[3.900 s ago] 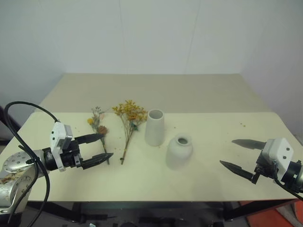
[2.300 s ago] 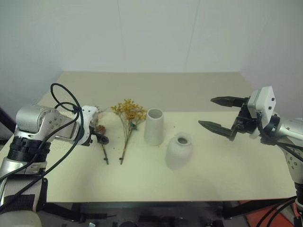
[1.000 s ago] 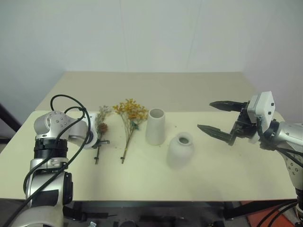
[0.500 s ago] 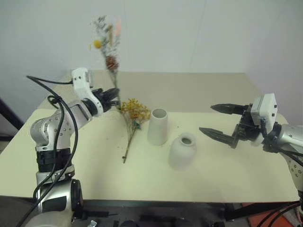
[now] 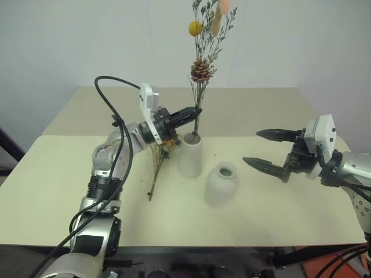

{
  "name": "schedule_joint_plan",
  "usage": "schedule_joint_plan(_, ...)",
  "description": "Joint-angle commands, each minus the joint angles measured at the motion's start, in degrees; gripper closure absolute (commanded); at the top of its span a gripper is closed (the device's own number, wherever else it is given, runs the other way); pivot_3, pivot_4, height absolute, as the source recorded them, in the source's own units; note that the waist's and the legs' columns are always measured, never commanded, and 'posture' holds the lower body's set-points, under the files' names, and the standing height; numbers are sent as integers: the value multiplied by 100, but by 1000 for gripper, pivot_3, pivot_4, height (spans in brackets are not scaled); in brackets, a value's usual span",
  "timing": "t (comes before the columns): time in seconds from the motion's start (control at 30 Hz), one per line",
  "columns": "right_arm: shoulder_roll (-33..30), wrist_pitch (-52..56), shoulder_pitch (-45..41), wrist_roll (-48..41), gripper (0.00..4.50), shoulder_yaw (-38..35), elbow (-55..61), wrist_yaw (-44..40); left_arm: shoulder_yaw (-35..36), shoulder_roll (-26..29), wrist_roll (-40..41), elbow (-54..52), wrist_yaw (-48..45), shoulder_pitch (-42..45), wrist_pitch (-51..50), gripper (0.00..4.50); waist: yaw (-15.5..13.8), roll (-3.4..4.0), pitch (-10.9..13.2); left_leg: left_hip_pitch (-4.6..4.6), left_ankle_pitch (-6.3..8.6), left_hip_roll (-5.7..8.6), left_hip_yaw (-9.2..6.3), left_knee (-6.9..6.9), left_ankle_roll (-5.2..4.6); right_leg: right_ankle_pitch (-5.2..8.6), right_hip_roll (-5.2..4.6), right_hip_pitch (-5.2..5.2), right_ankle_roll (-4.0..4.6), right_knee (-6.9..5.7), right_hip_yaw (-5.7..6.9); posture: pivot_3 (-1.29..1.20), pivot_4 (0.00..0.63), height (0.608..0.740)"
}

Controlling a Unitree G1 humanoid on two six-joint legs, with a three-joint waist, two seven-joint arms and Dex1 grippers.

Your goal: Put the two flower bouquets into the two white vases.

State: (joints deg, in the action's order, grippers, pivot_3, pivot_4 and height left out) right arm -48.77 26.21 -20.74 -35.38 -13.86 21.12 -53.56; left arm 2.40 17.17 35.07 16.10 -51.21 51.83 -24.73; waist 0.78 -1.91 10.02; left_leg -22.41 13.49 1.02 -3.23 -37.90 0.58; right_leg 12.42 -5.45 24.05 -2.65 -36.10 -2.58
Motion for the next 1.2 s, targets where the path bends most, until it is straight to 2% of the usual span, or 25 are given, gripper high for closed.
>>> schedule_joint_plan(0.03,-11,30,34,-185,0,-244,225,58,62,-113,-310,183,118,234,496,4453,-1,0,0,0,0,0,0,-1,0,0,0,0,0,0,0,0,150,740)
schedule_joint_plan(0.23,3,19,83,-215,0,-241,252,125,31,-253,-658,343,268,161,805,4453,5,0,0,2,0,0,0,-1,0,-1,0,-1,-2,-1,0,0,150,740)
schedule_joint_plan(0.27,7,14,76,-213,0,-226,246,136,-22,-224,-701,287,254,105,706,4254,6,0,0,2,0,0,0,-1,0,-1,0,0,-2,-1,0,0,150,740)
schedule_joint_plan(0.33,6,-1,79,-218,0,-216,236,145,-81,-141,-606,83,85,-14,388,3822,7,0,0,2,0,0,0,-1,-1,-1,1,0,-2,-2,0,0,150,740)
schedule_joint_plan(0.53,-2,-43,89,-211,0,-225,173,116,90,-37,-342,-862,349,-411,-209,1907,7,0,0,2,0,0,-2,-1,0,-1,1,0,-2,-3,0,0,150,740)
schedule_joint_plan(0.63,3,-47,74,-204,0,-208,152,110,247,128,-118,-1619,597,-781,-646,958,30,0,0,4,1,-2,-2,-1,-1,-1,1,0,-2,-5,-2,0,150,740)
schedule_joint_plan(0.73,11,-49,100,-199,0,-192,162,102,561,529,117,-2586,985,-1318,-1196,42,48,1,0,8,1,-4,-2,-1,-1,-1,3,1,-2,-8,-4,0,150,740)
schedule_joint_plan(0.87,7,-38,62,-200,0,-136,151,71,944,1320,290,-3287,1726,-1801,-2525,17,39,1,0,11,1,-6,-2,-1,-1,-1,5,1,-2,-12,-5,0,150,740)
schedule_joint_plan(1.0,1,-58,-79,-187,0,-39,74,-21,1051,2034,510,-3459,2423,-1678,-4664,17,16,1,0,16,1,-6,-3,-1,-1,0,6,-5,-3,-12,-3,0,150,740)
schedule_joint_plan(1.13,39,-67,-220,-153,0,85,-10,-82,885,2243,656,-3107,2649,-1175,-6426,17,-9,-1,0,14,0,-5,-6,-2,-1,1,6,-7,-5,-10,3,0,150,740)
schedule_joint_plan(1.2,49,-73,-264,-148,0,138,-36,-119,775,2263,844,-2921,2719,-1041,-6777,17,4,-1,0,13,1,-4,-9,-2,-1,1,6,-7,-4,-8,7,0,150,740)
